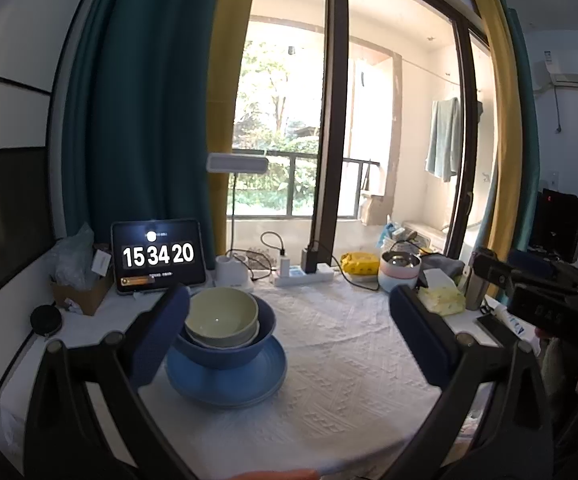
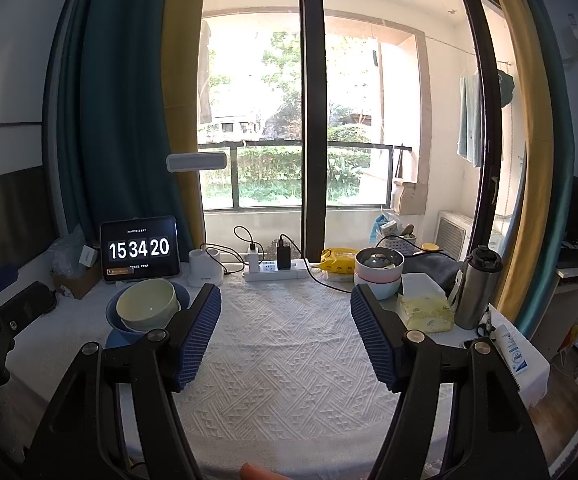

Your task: Organize plates and bowls

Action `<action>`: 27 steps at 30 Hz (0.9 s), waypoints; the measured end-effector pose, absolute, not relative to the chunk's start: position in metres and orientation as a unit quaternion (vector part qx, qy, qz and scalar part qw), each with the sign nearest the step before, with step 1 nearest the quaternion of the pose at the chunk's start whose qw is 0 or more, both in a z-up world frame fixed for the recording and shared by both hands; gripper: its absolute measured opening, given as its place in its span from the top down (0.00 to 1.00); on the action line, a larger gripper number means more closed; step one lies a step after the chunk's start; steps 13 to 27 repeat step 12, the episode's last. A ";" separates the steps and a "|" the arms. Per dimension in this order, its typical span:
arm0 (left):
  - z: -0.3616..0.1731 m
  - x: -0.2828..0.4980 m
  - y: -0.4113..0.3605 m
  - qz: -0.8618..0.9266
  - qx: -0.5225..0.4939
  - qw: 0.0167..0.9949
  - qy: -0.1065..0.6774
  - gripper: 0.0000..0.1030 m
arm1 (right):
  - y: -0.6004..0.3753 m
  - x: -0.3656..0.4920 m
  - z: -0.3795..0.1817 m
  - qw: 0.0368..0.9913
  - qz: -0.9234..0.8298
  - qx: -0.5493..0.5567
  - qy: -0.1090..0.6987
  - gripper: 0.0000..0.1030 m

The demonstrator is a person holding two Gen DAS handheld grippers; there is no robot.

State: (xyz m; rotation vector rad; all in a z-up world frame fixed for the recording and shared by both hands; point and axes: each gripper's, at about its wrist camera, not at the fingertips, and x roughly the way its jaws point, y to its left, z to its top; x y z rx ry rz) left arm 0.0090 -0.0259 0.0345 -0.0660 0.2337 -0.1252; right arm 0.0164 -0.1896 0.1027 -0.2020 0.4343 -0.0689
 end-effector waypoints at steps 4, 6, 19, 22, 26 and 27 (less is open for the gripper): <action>0.034 0.009 -0.026 -0.061 -0.033 0.990 0.119 0.02 | -0.190 0.016 0.103 0.971 -0.035 -0.100 0.214 0.31; 0.036 0.009 -0.027 -0.062 -0.030 0.990 0.122 0.02 | -0.191 0.015 0.104 0.971 -0.034 -0.097 0.214 0.31; 0.040 0.011 -0.027 -0.050 -0.022 0.991 0.120 0.02 | -0.198 0.018 0.104 0.972 -0.040 -0.095 0.213 0.31; 0.040 0.011 -0.027 -0.050 -0.022 0.991 0.120 0.02 | -0.198 0.018 0.104 0.972 -0.040 -0.095 0.213 0.31; 0.040 0.011 -0.027 -0.050 -0.022 0.991 0.120 0.02 | -0.198 0.018 0.104 0.972 -0.040 -0.095 0.213 0.31; 0.040 0.011 -0.027 -0.050 -0.022 0.991 0.120 0.02 | -0.198 0.018 0.104 0.972 -0.040 -0.095 0.213 0.31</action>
